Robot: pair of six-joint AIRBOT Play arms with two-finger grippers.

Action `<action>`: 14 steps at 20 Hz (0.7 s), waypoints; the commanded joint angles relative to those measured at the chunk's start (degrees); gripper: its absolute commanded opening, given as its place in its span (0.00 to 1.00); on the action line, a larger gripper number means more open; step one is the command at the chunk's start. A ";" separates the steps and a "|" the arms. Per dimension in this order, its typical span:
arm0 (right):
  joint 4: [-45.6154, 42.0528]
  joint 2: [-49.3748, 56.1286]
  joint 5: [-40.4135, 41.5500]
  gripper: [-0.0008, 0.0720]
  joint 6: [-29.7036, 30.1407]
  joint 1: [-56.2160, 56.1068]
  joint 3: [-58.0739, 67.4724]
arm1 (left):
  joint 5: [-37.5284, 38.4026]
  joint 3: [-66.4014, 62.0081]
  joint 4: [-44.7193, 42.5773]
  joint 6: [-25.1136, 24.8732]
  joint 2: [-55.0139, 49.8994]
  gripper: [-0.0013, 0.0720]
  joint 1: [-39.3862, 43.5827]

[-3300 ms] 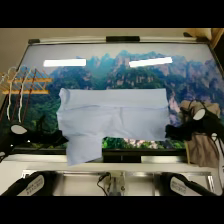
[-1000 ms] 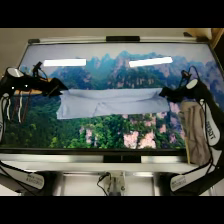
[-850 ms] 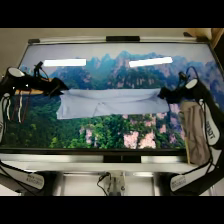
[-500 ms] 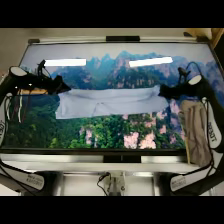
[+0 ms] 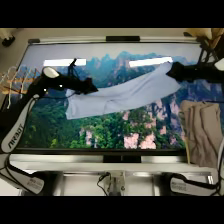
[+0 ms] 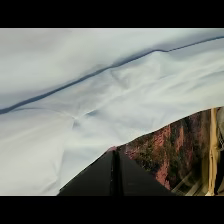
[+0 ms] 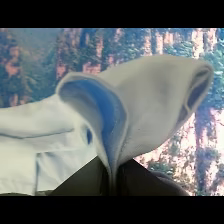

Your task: Fold the shirts.

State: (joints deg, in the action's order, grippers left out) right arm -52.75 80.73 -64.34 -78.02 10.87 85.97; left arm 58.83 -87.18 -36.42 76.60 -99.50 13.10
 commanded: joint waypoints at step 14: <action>7.56 -17.40 -13.84 0.11 -6.49 0.00 0.13 | -28.87 -0.39 34.71 1.86 -12.35 0.06 24.94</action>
State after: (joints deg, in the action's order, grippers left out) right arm -46.54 65.21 -75.99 -83.24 10.87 86.08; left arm 37.60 -87.26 -13.45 79.42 -109.21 34.30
